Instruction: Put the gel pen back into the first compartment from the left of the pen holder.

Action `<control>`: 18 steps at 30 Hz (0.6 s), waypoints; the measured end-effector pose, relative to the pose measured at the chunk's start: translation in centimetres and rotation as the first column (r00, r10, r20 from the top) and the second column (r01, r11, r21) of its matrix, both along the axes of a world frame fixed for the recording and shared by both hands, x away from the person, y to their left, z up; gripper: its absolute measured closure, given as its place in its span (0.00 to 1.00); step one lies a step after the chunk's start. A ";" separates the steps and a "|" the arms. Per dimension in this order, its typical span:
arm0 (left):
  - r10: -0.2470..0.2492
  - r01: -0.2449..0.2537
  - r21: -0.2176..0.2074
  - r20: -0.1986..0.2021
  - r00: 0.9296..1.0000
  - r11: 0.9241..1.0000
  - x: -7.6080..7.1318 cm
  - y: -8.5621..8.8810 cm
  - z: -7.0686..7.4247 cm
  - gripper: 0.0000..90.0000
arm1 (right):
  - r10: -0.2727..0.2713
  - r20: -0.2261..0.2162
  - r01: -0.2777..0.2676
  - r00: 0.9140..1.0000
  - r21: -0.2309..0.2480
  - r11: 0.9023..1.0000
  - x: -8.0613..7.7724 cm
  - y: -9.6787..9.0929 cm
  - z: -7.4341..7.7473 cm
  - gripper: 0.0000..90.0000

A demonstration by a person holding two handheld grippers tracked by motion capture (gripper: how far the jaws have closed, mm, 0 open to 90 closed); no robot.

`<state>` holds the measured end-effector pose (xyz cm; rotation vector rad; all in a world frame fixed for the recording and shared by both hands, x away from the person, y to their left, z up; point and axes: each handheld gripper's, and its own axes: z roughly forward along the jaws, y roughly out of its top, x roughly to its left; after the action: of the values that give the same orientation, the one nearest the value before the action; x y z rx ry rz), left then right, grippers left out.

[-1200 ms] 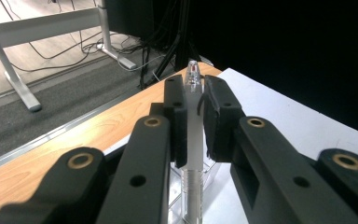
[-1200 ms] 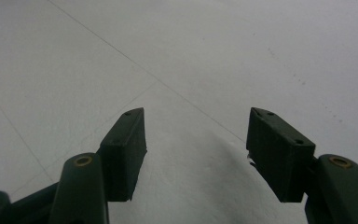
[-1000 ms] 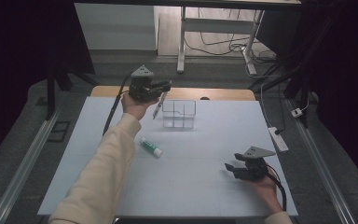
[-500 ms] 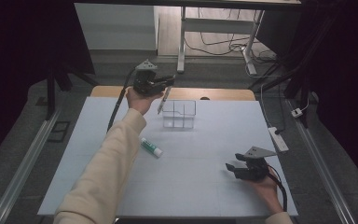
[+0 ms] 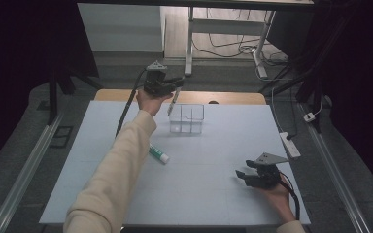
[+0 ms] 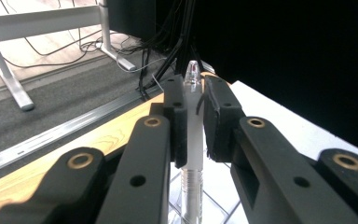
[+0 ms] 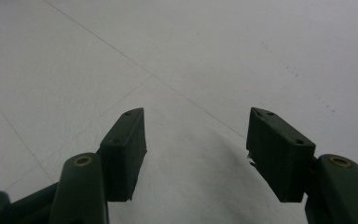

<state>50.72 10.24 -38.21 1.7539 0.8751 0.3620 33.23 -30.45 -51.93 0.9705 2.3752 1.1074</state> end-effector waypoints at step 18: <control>0.019 -0.019 0.014 -0.002 1.000 1.000 1.6 -0.3 -1.2 0.87 | 0.001 -0.001 -0.001 1.000 0.000 1.000 0.0 0.0 -0.2 0.41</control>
<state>52.33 9.91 -39.39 1.7604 0.8928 0.3798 33.20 -30.48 -52.11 0.9697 2.3767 1.1082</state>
